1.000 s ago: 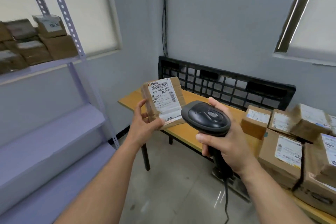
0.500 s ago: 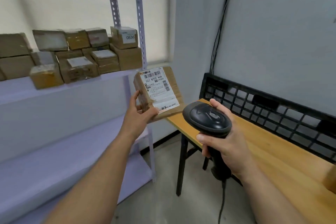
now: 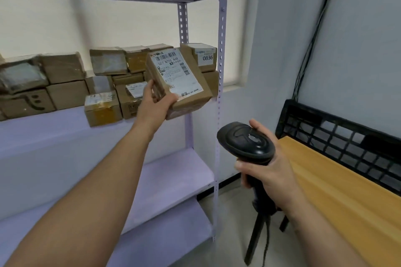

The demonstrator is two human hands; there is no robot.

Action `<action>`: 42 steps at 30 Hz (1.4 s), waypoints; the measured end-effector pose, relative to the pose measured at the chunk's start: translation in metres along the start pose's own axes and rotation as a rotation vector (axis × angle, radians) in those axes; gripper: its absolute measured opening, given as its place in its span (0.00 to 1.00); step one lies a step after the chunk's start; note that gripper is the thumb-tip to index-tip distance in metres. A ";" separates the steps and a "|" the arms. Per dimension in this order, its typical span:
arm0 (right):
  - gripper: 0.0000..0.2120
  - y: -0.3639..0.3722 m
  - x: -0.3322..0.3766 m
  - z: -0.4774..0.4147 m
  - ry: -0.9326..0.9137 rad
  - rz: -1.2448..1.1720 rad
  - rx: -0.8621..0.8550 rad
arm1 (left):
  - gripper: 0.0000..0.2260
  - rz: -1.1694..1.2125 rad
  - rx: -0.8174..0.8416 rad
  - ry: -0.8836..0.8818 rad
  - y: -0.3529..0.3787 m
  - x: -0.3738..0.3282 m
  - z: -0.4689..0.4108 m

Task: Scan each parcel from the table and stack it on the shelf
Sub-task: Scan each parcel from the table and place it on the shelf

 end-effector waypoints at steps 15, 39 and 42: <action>0.40 0.043 -0.024 -0.109 0.037 -0.078 0.164 | 0.21 -0.074 -0.044 -0.106 0.015 -0.035 -0.122; 0.39 0.030 -0.043 -0.119 0.088 -0.056 0.155 | 0.33 -0.432 -0.148 0.128 0.024 -0.011 -0.129; 0.39 0.028 -0.036 -0.103 0.078 -0.060 0.141 | 0.29 -0.520 -0.265 0.290 0.018 -0.016 -0.102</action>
Point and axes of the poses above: each hand's wrist, its own z-axis away from the middle knuckle, its own y-axis out of the palm, x = y × z, the point moved 3 cm from there along -z, towards the middle knuckle, and after that the axes turned 9 degrees about -x, right-handed, at the moved point
